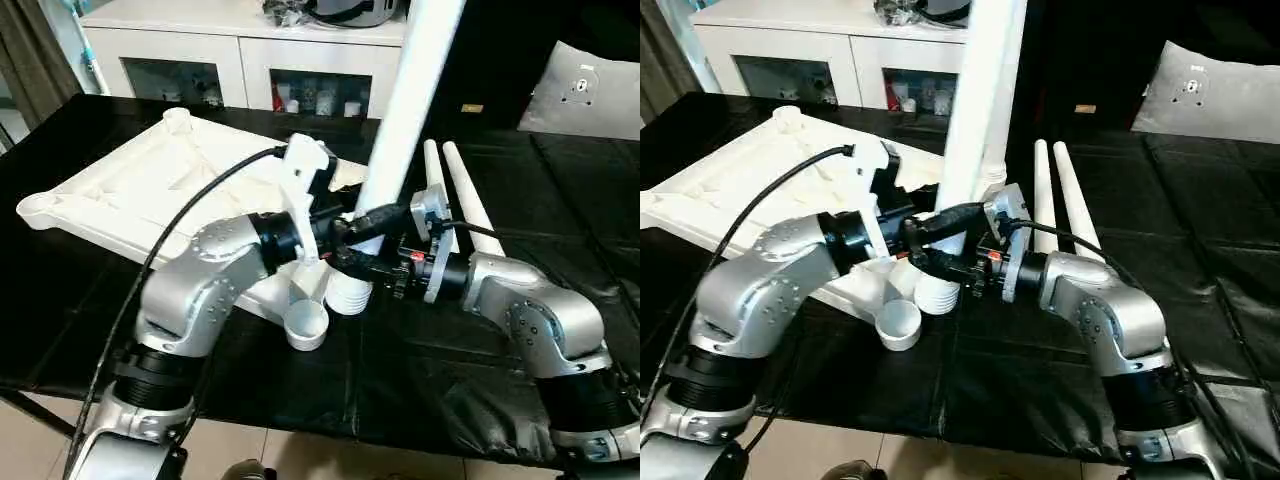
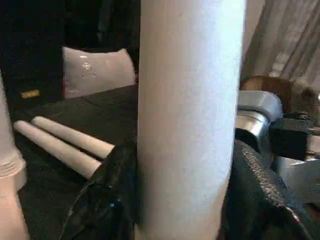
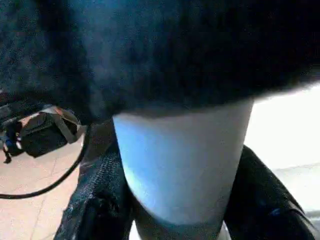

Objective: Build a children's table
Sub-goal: Pick table leg

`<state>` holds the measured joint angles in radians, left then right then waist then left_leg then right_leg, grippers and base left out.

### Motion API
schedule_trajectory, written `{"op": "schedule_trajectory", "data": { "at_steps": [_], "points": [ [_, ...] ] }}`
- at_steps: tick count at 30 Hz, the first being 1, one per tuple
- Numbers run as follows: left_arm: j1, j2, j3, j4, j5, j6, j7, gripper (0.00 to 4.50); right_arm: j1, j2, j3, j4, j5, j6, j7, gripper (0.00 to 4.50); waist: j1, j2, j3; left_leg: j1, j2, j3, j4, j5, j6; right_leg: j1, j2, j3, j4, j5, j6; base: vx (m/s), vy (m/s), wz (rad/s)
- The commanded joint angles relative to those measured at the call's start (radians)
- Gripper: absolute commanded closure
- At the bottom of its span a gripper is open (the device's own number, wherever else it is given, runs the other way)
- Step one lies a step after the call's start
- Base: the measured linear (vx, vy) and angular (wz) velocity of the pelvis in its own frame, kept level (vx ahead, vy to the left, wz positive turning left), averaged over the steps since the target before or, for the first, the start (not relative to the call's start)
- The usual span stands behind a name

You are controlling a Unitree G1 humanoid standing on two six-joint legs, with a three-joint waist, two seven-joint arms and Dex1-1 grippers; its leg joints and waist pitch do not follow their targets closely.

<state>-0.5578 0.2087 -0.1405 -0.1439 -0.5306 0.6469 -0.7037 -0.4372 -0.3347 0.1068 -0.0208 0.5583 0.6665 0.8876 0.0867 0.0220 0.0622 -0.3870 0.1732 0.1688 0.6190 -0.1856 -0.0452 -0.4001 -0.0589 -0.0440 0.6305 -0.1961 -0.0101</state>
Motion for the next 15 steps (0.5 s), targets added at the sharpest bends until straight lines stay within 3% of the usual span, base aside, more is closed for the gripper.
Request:
{"op": "schedule_trajectory", "data": {
  "at_steps": [1,9,11,15],
  "points": [
    [0.0,0.014,-0.02,-0.09,-0.068,0.025,-0.081,1.82,0.002,-0.01,-0.028,0.024,-0.011,0.013,-0.034,2.57,-0.003,0.002,-0.069,0.016,0.047,-0.018,-0.078,-0.188,-0.01,0.047,-0.071,0.043,-0.085,-0.226,-0.186,0.0,0.0,0.0],
    [0.017,0.025,-0.037,-0.108,-0.071,0.035,-0.103,1.27,0.018,0.0,-0.016,0.015,-0.044,-0.033,-0.055,2.57,-0.003,0.006,-0.068,0.017,0.047,-0.018,-0.079,-0.205,-0.021,0.046,-0.072,0.045,-0.089,-0.25,-0.173,0.0,0.0,0.0],
    [0.04,0.009,0.004,-0.112,-0.157,0.047,-0.135,1.05,0.021,0.019,-0.028,0.008,-0.047,-0.05,-0.083,2.57,-0.004,0.004,-0.068,0.016,0.046,-0.017,-0.079,-0.202,-0.024,0.045,-0.072,0.045,-0.087,-0.245,-0.174,0.0,0.0,0.0],
    [0.058,-0.009,0.031,-0.128,-0.228,0.072,-0.161,0.72,0.02,0.011,-0.016,0.004,-0.047,-0.038,-0.073,2.57,-0.005,0.001,-0.068,0.016,0.045,-0.015,-0.079,-0.198,-0.016,0.046,-0.069,0.044,-0.085,-0.227,-0.186,0.0,0.0,0.0]
  ]
}}
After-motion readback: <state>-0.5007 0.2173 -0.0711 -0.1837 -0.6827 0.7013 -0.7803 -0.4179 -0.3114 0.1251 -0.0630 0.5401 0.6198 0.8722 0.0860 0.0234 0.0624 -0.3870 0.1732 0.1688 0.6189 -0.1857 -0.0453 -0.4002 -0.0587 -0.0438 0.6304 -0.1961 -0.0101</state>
